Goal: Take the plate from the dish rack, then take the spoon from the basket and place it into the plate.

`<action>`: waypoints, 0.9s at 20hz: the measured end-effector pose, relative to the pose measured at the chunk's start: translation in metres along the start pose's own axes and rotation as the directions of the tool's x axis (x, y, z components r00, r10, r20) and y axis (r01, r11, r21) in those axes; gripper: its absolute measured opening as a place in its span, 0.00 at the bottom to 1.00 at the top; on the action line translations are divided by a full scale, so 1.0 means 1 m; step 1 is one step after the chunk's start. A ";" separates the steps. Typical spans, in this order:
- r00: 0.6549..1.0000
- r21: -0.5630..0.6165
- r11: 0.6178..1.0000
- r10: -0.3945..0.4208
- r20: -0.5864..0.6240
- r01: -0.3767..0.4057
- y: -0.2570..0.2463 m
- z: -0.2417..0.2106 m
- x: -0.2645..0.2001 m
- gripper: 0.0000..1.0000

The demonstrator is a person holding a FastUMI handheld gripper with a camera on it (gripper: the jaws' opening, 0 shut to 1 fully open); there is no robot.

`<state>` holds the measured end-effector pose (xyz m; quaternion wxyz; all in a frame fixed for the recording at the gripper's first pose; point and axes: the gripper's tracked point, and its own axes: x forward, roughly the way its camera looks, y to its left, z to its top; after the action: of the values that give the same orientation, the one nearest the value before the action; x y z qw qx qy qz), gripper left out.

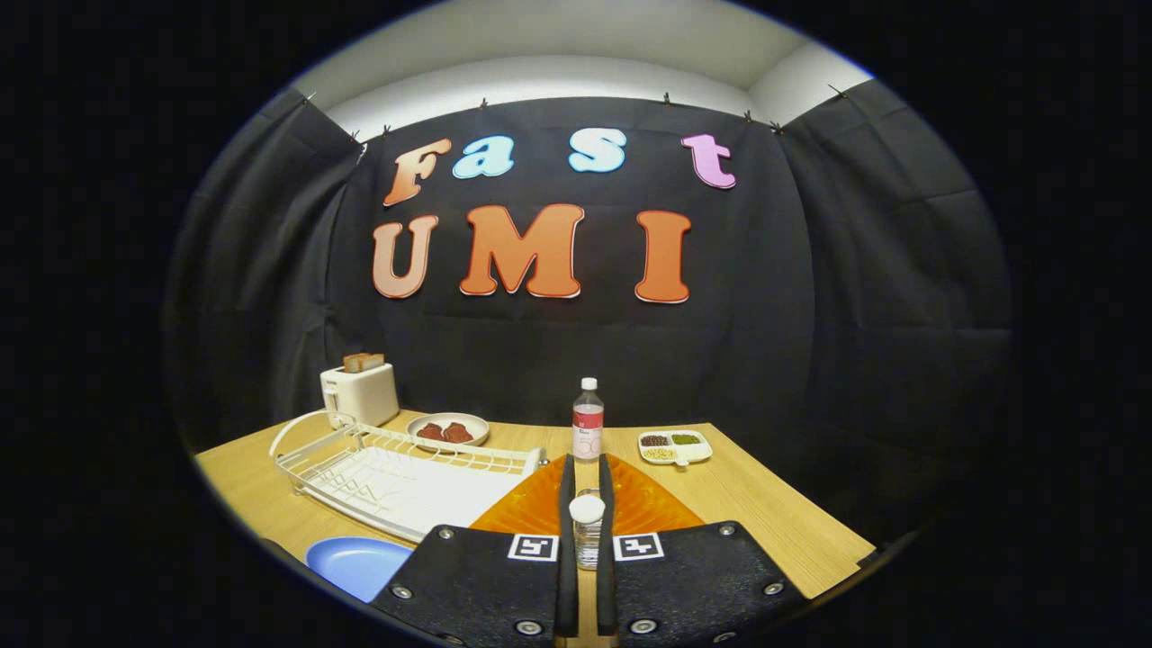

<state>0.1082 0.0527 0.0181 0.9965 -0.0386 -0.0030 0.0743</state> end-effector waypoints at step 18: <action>0.963 0.014 0.964 0.266 -0.042 -0.266 0.156 -0.034 -0.088 0.08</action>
<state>-0.0014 0.1912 -0.0284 0.9775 -0.0361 0.0242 0.2066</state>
